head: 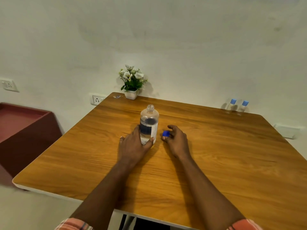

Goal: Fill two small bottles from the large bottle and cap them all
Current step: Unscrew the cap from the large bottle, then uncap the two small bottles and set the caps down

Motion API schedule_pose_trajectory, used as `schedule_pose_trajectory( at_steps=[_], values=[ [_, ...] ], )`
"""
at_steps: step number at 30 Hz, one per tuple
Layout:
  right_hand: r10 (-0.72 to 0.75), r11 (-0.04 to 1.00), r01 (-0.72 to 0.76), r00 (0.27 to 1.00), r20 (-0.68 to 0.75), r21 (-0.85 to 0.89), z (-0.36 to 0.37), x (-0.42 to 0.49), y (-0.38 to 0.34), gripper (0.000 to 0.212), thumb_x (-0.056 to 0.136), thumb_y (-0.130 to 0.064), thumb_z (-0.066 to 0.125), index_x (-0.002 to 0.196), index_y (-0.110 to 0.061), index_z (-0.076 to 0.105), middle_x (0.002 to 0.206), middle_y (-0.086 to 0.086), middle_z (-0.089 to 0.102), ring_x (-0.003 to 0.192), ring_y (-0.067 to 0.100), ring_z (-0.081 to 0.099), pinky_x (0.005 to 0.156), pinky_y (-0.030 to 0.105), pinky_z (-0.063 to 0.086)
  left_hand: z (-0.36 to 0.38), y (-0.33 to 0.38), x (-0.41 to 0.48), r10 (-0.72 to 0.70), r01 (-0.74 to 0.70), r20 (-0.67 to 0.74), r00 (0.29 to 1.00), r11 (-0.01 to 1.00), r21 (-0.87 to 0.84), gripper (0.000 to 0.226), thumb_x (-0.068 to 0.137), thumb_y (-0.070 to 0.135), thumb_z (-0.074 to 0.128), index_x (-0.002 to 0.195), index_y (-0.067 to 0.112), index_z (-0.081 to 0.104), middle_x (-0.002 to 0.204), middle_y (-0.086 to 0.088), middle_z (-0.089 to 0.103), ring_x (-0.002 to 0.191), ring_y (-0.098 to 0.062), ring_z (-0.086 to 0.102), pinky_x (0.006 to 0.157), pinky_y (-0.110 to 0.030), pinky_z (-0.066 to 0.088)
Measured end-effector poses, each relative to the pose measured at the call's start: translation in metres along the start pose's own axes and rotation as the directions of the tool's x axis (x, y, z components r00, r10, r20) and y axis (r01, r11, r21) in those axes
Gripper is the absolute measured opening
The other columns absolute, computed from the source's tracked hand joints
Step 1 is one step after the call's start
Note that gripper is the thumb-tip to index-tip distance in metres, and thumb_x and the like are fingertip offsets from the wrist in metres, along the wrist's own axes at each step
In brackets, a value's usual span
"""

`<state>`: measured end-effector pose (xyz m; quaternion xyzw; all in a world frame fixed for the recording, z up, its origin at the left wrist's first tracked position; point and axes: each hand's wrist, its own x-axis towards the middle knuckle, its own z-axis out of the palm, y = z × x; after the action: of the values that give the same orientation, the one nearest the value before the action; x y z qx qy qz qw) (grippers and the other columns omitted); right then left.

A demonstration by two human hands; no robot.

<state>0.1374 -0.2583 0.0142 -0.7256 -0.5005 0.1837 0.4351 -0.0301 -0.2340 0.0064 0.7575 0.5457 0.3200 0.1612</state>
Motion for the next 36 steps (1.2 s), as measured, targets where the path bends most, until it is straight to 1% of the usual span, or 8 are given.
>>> schedule_pose_trajectory(
  at_steps=[9, 14, 17, 21, 25, 30, 33, 36],
  values=[
    [-0.006, 0.988, 0.007, 1.000, 0.004, -0.156, 0.006, 0.000, 0.002, 0.070, 0.090, -0.021, 0.068, 0.150, -0.023, 0.031, 0.140, 0.005, 0.056, 0.130, 0.022, 0.049, 0.104, 0.038, 0.045, 0.001, -0.001, 0.000, -0.010, 0.010, 0.009, 1.000, 0.999, 0.032, 0.078, 0.083, 0.059, 0.059, 0.144, 0.021, 0.030, 0.137, 0.000, 0.056, 0.125, -0.021, 0.053, 0.113, -0.055, 0.028],
    [0.046, 0.992, -0.043, 0.999, 0.027, -0.119, 0.001, -0.001, 0.001, 0.086, 0.086, -0.021, 0.073, 0.154, -0.022, 0.020, 0.146, 0.007, 0.050, 0.136, 0.023, 0.043, 0.106, 0.037, 0.040, -0.002, -0.003, -0.004, -0.059, 0.056, 0.036, 0.998, 0.996, 0.073, 0.096, 0.081, 0.062, 0.062, 0.152, 0.017, 0.015, 0.148, -0.004, 0.044, 0.134, -0.023, 0.044, 0.113, -0.054, 0.029],
    [0.054, 0.994, -0.050, 0.998, 0.039, -0.098, -0.006, -0.008, 0.003, 0.091, 0.085, -0.022, 0.074, 0.155, -0.022, 0.016, 0.148, 0.008, 0.048, 0.136, 0.024, 0.044, 0.106, 0.037, 0.041, -0.005, -0.001, -0.014, -0.134, 0.134, -0.024, 0.991, 0.991, 0.016, 0.103, 0.078, 0.064, 0.064, 0.153, 0.016, 0.012, 0.149, -0.007, 0.042, 0.136, -0.025, 0.041, 0.112, -0.054, 0.032],
    [0.024, 0.994, -0.017, 0.997, 0.071, -0.105, -0.020, -0.022, 0.008, 0.090, 0.084, -0.024, 0.075, 0.154, -0.022, 0.019, 0.148, 0.007, 0.049, 0.137, 0.023, 0.043, 0.108, 0.037, 0.038, -0.006, 0.007, -0.034, -0.139, 0.127, -0.203, 0.969, 0.989, -0.071, 0.075, 0.078, 0.052, 0.069, 0.136, 0.019, 0.034, 0.133, -0.006, 0.049, 0.119, -0.025, 0.049, 0.097, -0.050, 0.046],
    [0.005, 0.993, 0.008, 0.994, 0.107, -0.122, -0.038, -0.036, 0.017, 0.083, 0.086, -0.025, 0.072, 0.153, -0.024, 0.023, 0.148, 0.006, 0.048, 0.138, 0.023, 0.040, 0.108, 0.037, 0.036, -0.005, 0.024, -0.050, -0.078, 0.077, -0.258, 0.963, 0.997, -0.015, 0.043, 0.082, 0.040, 0.065, 0.115, 0.019, 0.046, 0.112, -0.005, 0.053, 0.101, -0.022, 0.051, 0.081, -0.041, 0.049],
    [0.009, 0.987, 0.011, 0.992, 0.125, -0.159, -0.067, -0.044, 0.034, 0.075, 0.088, -0.025, 0.071, 0.151, -0.024, 0.031, 0.148, 0.006, 0.048, 0.137, 0.023, 0.042, 0.110, 0.037, 0.037, 0.014, 0.063, -0.062, 0.102, -0.079, -0.152, 0.983, 0.985, 0.152, 0.026, 0.091, 0.038, 0.054, 0.109, 0.020, 0.056, 0.104, -0.001, 0.061, 0.094, -0.018, 0.056, 0.077, -0.035, 0.045],
    [0.024, 0.985, -0.008, 0.996, 0.089, -0.175, -0.089, -0.044, 0.049, 0.073, 0.088, -0.024, 0.071, 0.150, -0.023, 0.034, 0.148, 0.007, 0.048, 0.136, 0.023, 0.043, 0.108, 0.035, 0.036, 0.031, 0.091, -0.062, 0.173, -0.167, -0.026, 0.985, 0.975, 0.147, 0.028, 0.093, 0.037, 0.052, 0.114, 0.020, 0.057, 0.109, -0.001, 0.062, 0.097, -0.017, 0.057, 0.077, -0.034, 0.047],
    [0.052, 0.980, -0.046, 0.998, 0.027, -0.192, -0.114, -0.040, 0.066, 0.071, 0.088, -0.024, 0.071, 0.149, -0.022, 0.036, 0.147, 0.009, 0.049, 0.136, 0.024, 0.045, 0.108, 0.036, 0.038, 0.049, 0.119, -0.056, 0.195, -0.203, 0.078, 0.978, 0.973, 0.109, 0.033, 0.095, 0.037, 0.051, 0.123, 0.020, 0.055, 0.119, -0.001, 0.060, 0.107, -0.018, 0.056, 0.088, -0.036, 0.048]
  ],
)
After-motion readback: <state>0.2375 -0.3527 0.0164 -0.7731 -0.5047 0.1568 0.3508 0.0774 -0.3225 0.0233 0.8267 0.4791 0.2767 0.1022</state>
